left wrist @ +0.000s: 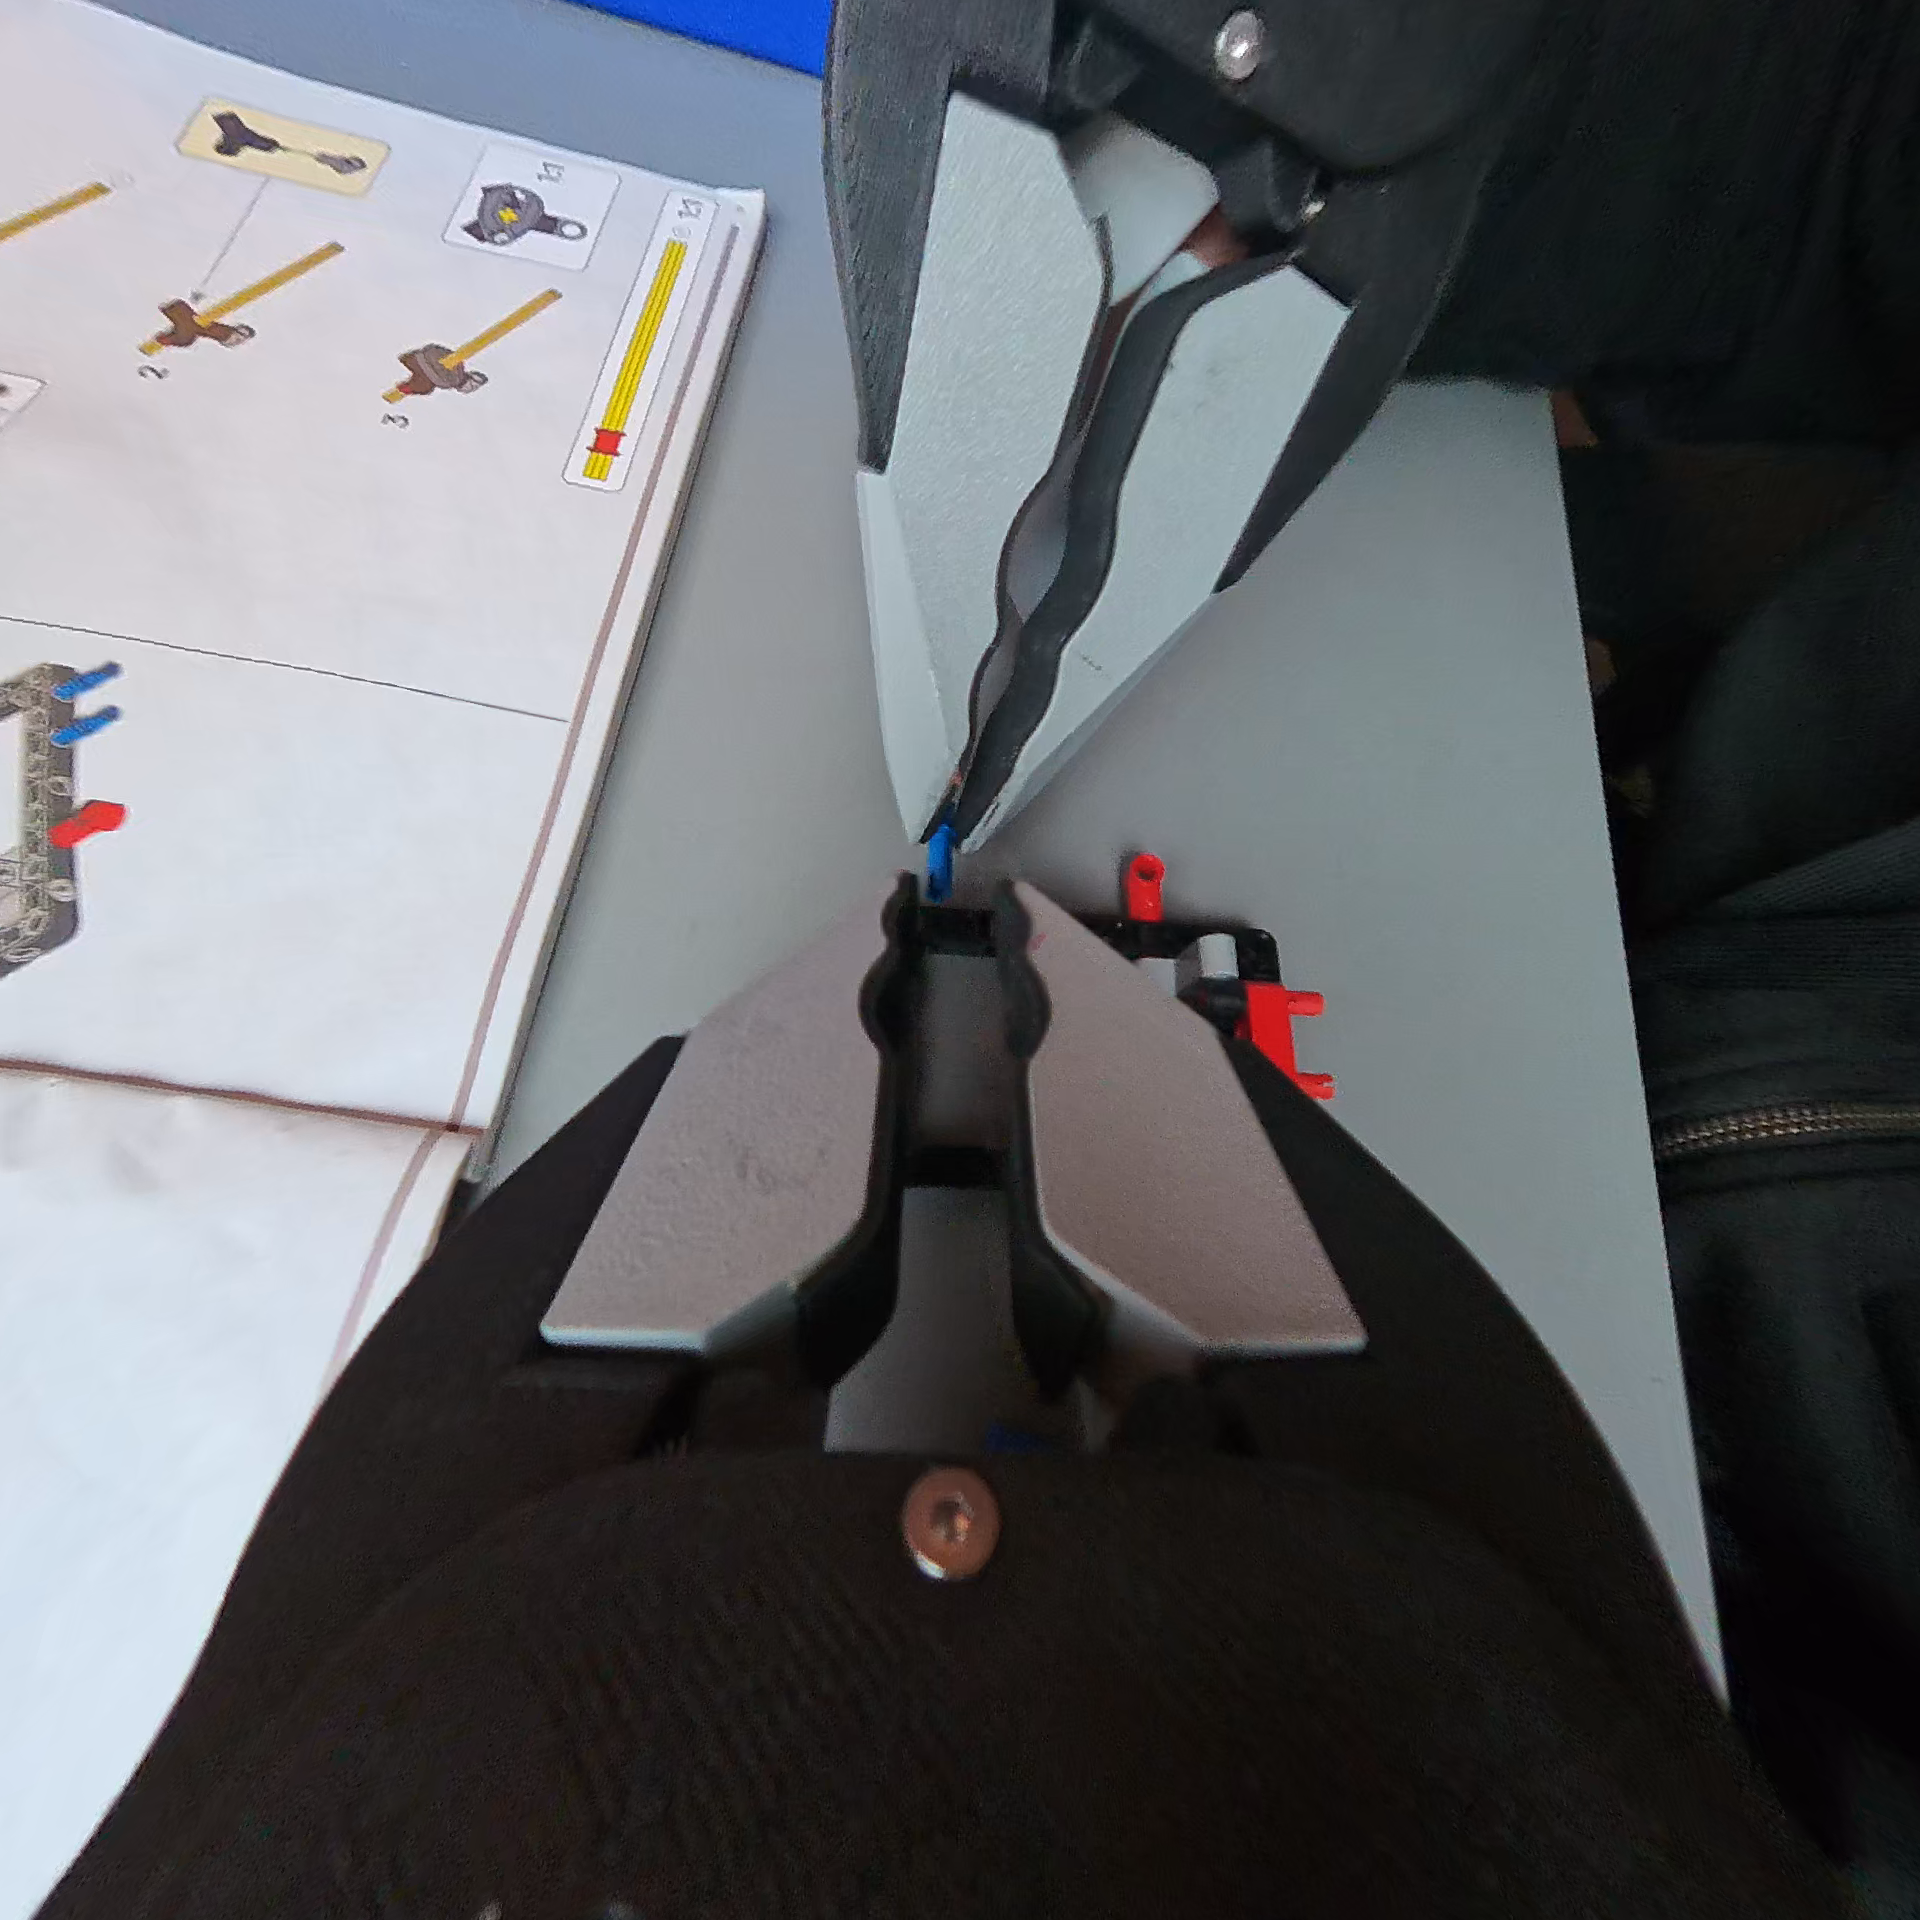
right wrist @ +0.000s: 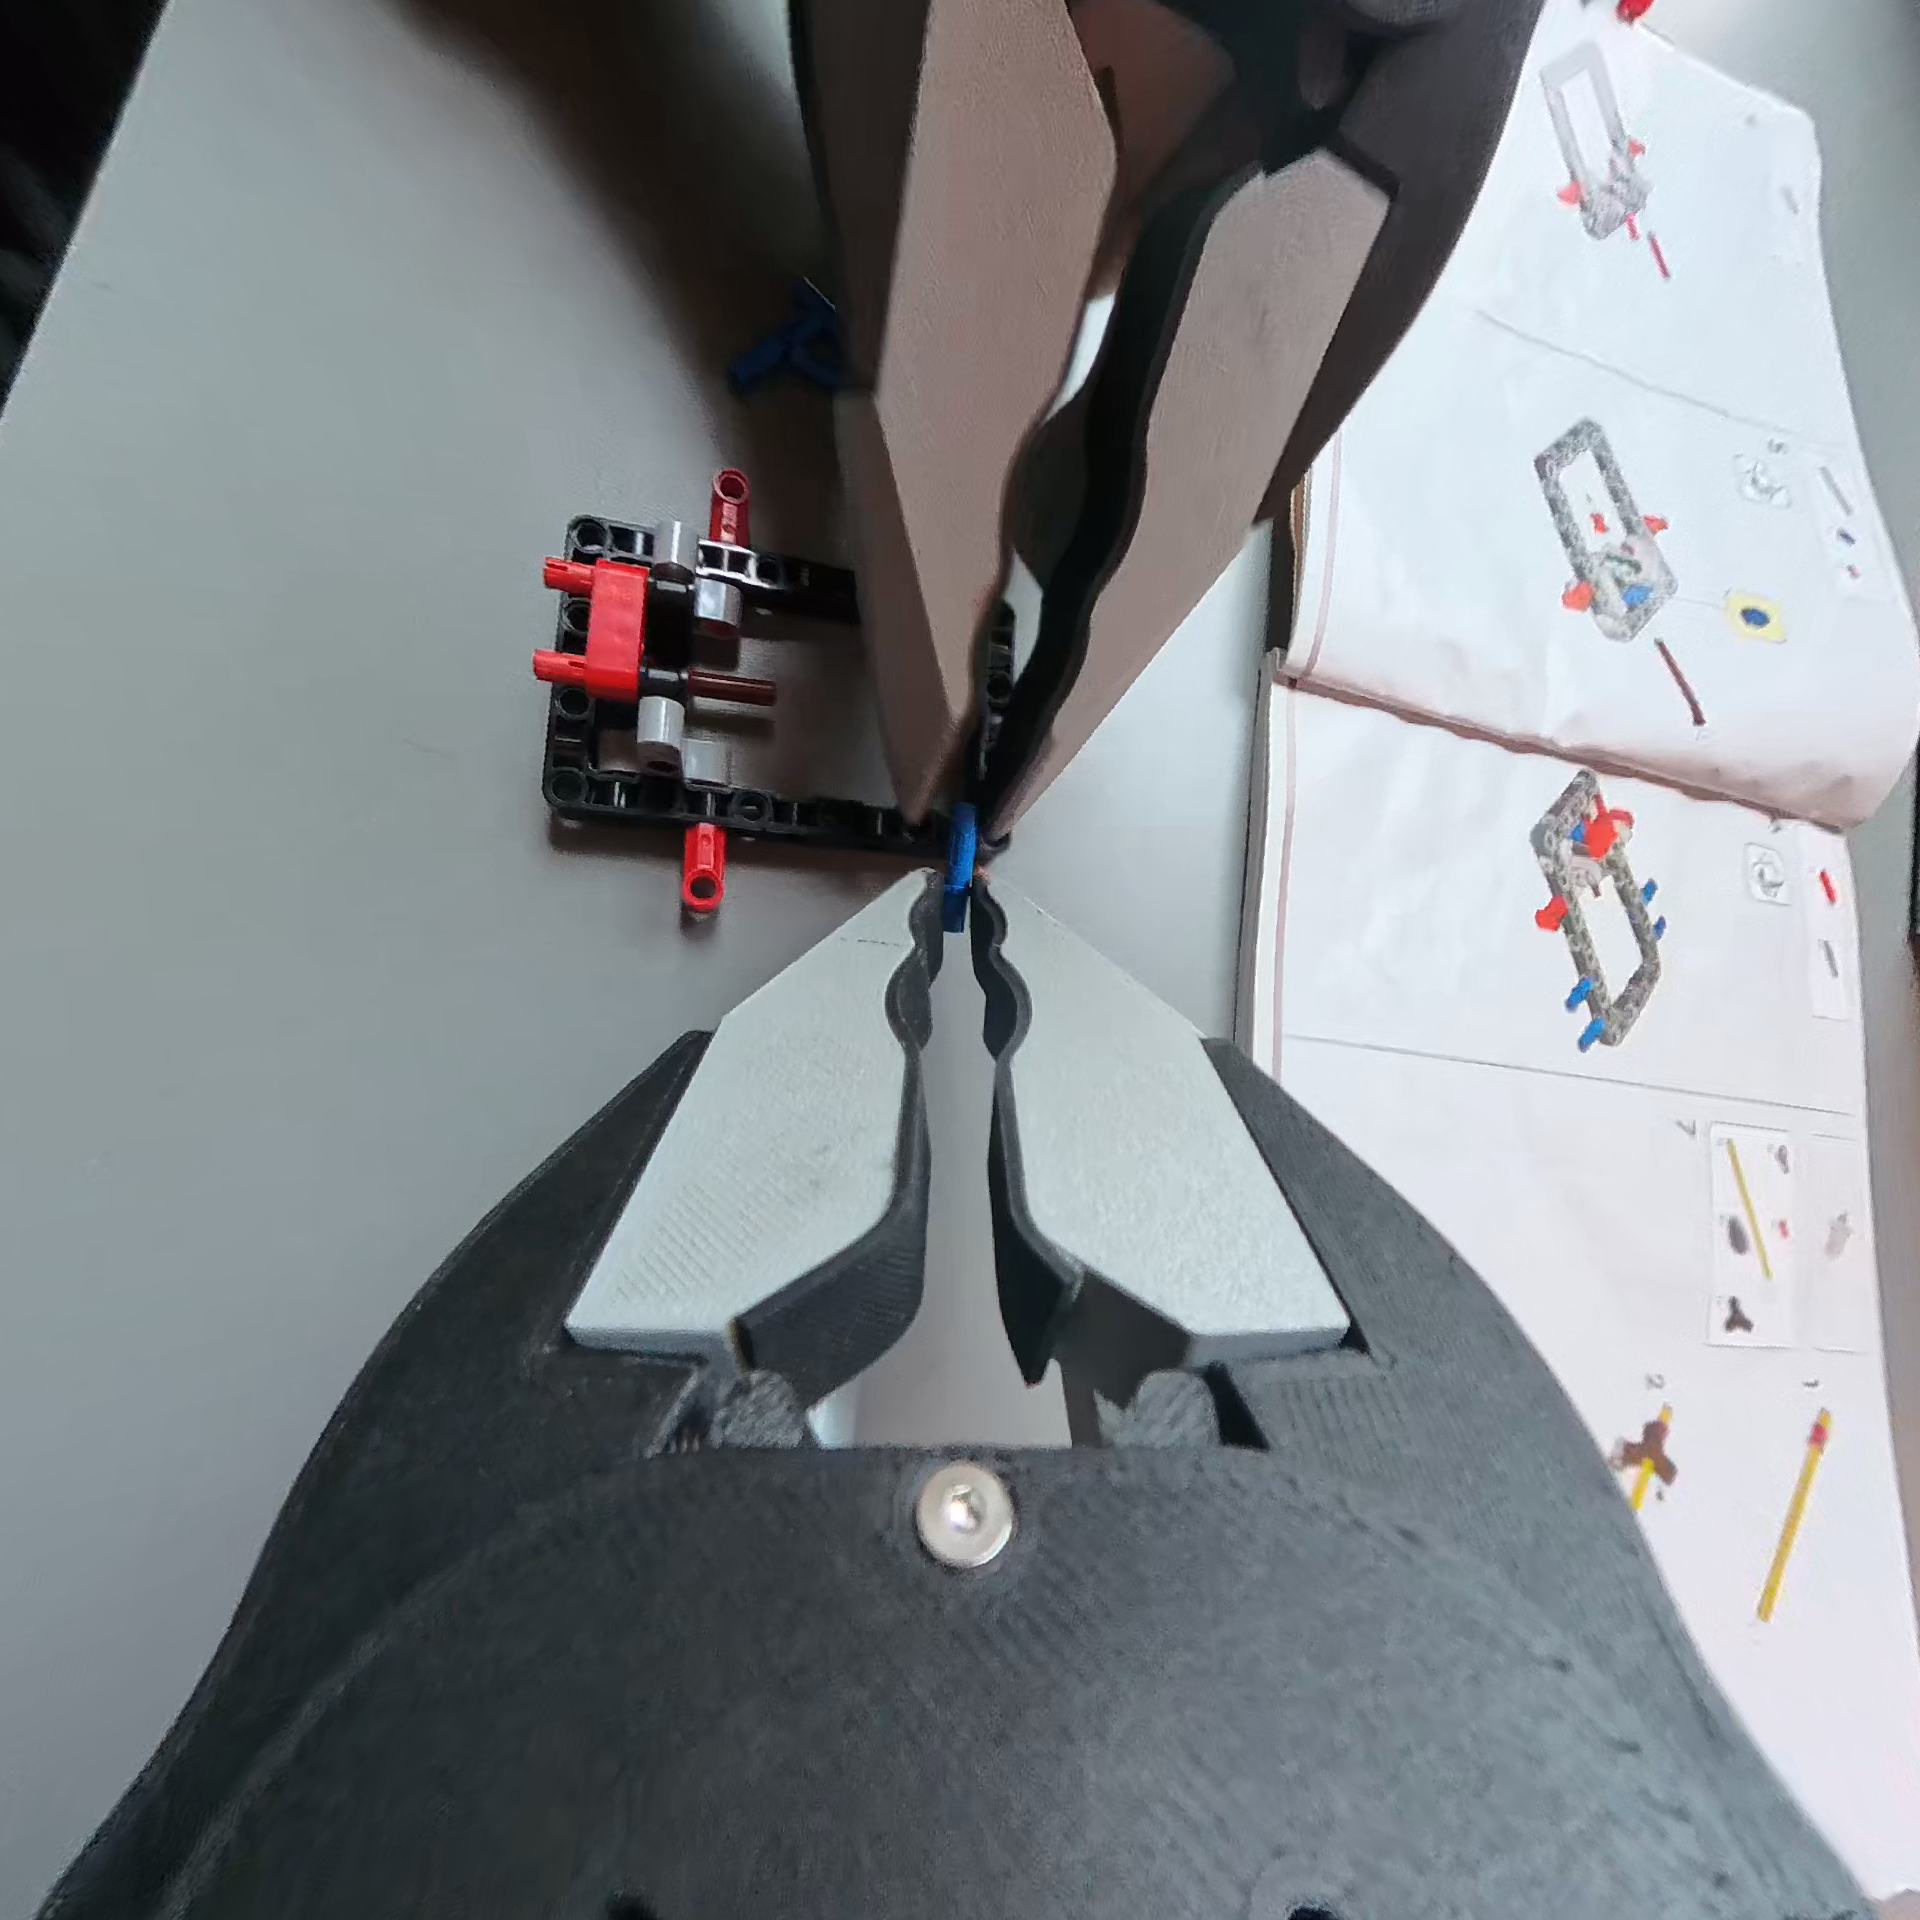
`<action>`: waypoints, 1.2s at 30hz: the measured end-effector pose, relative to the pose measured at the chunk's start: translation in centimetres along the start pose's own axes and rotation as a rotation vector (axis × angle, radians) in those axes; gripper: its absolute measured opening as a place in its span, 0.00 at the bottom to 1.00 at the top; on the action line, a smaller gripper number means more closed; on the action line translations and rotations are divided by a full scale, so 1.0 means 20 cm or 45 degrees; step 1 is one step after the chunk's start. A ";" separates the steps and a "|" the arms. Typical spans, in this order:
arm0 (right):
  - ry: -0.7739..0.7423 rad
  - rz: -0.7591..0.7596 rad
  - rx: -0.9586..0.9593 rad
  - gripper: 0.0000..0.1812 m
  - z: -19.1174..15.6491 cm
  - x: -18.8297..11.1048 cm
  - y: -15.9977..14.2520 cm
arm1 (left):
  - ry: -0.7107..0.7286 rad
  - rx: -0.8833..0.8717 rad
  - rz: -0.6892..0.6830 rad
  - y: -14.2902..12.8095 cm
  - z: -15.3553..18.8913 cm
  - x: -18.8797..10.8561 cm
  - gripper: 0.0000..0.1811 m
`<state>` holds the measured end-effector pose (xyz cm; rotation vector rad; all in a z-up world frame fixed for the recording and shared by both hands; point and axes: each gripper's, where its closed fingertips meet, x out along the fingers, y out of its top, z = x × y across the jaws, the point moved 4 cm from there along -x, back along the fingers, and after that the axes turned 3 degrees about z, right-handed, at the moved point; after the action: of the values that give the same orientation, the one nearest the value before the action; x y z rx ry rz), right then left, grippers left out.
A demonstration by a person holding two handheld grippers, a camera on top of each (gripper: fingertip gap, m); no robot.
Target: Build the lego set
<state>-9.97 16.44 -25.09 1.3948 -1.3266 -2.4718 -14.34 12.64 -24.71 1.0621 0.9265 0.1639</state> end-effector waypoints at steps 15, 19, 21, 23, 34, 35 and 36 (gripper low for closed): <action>0.248 -0.284 0.207 0.01 0.03 0.03 -0.05 | 0.111 0.078 -0.205 -0.09 -0.07 0.00 0.03; 0.265 -0.396 0.128 0.01 0.04 0.03 -0.05 | 0.093 0.044 -0.172 -0.08 -0.06 0.02 0.03; 0.288 -0.466 0.082 0.01 0.04 0.04 -0.04 | 0.103 0.037 -0.166 -0.08 -0.06 0.02 0.03; 0.298 -0.517 0.048 0.01 0.05 0.04 -0.03 | 0.117 0.035 -0.166 -0.08 -0.06 0.02 0.04; 0.340 -0.453 0.030 0.01 0.04 0.04 -0.03 | 0.126 0.041 -0.127 -0.09 -0.06 0.01 0.03; 0.353 -0.424 0.034 0.01 0.03 0.04 -0.03 | 0.125 0.041 -0.121 -0.09 -0.06 0.01 0.03; 0.347 -0.397 0.036 0.01 0.04 0.03 -0.03 | 0.124 0.042 -0.116 -0.09 -0.06 0.01 0.03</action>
<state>-10.65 17.11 -25.86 1.9963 -1.1677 -2.3193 -15.62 12.67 -26.54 1.0474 1.0668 0.1260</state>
